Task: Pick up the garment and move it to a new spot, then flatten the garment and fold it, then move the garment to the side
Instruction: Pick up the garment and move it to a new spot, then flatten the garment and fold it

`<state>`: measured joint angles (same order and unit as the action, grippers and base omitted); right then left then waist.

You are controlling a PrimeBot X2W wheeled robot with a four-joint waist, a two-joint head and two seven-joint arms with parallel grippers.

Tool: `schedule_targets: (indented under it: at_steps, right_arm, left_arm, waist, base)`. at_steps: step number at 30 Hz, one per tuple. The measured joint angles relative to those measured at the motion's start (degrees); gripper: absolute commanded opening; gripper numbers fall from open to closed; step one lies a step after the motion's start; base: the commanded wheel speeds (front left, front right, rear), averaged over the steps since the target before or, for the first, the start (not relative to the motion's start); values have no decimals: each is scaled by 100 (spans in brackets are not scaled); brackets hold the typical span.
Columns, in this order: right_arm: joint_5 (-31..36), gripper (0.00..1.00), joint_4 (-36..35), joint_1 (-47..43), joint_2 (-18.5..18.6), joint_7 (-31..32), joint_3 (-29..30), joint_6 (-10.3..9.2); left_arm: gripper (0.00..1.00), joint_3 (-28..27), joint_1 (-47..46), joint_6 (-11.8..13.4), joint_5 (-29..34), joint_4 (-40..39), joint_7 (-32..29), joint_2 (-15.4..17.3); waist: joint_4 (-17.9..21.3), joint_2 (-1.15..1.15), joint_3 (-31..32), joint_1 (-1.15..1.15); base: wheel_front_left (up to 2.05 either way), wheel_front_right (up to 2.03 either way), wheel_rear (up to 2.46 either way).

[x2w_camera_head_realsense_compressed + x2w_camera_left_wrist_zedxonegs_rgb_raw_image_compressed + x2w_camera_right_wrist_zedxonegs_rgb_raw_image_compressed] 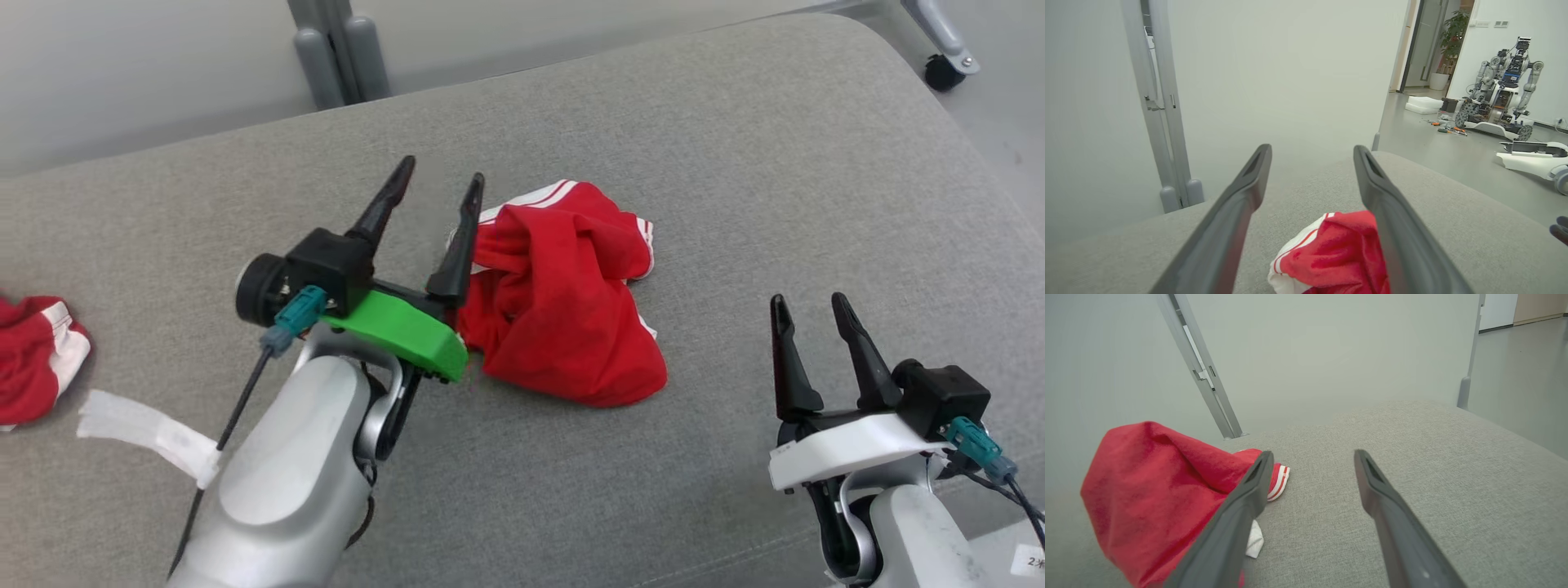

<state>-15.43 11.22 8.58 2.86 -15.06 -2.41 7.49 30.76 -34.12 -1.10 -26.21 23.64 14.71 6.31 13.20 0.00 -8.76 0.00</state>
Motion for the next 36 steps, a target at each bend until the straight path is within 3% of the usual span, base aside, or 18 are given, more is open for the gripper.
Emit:
schedule_targets:
  at_steps: [12,21,28,36]
  right_arm:
    - [238,100,-34,-124,-4,0,-89,0]
    - [320,100,-24,-279,-4,0,-159,0]
    - [349,100,-33,-396,-3,0,-223,0]
    - [364,100,-20,-484,-4,0,-244,0]
  left_arm:
    - [100,-1090,1155,399,104,-961,42,737]
    - [100,-1882,2492,520,394,-1619,43,797]
    - [100,-2364,3143,352,583,-1974,43,573]
    - [100,-2830,3539,-122,894,-2153,43,337]
  waist:
    - [-653,0,354,0]
    - [-933,0,719,0]
    - [-1085,0,880,0]
    - [-1191,0,931,0]
  base:
    - [0,0,0]
    - [0,0,0]
    - [0,0,0]
    - [0,0,0]
